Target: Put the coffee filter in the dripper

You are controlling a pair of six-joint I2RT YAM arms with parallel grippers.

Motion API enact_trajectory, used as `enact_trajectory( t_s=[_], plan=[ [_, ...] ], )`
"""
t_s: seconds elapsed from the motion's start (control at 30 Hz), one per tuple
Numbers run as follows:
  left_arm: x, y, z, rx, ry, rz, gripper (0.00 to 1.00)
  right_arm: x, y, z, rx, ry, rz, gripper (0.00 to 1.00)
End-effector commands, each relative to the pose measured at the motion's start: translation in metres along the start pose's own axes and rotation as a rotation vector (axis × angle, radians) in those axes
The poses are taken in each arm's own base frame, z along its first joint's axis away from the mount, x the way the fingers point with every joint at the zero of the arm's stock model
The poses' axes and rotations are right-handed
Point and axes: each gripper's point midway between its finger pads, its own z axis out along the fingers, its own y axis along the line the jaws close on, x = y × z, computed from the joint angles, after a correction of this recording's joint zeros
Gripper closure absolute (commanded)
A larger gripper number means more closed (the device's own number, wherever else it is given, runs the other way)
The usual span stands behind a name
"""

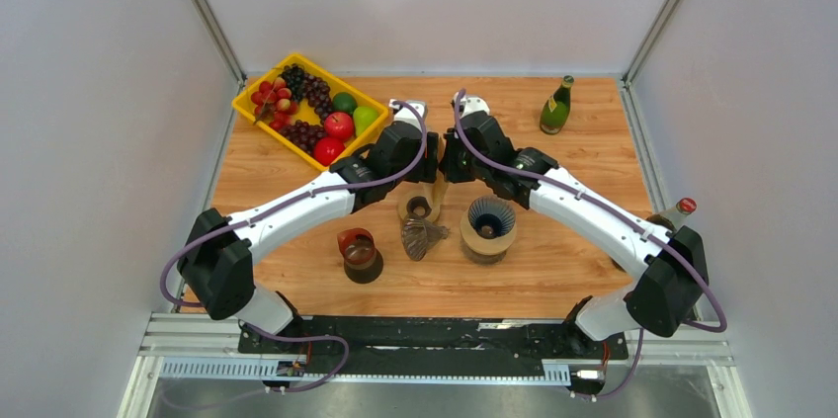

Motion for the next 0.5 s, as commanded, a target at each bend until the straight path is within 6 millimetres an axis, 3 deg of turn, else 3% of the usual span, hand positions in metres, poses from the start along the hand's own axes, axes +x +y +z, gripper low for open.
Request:
enact_trajectory(
  t_s=[0.0, 0.47],
  plan=[
    [-0.019, 0.001, -0.004, -0.017, -0.060, -0.001, 0.37, -0.017, 0.000, -0.018, -0.011, -0.046, -0.012, 1.00],
    [-0.013, 0.031, -0.009, -0.156, -0.043, 0.079, 0.42, -0.023, -0.027, -0.035, 0.071, -0.076, -0.025, 1.00]
  ],
)
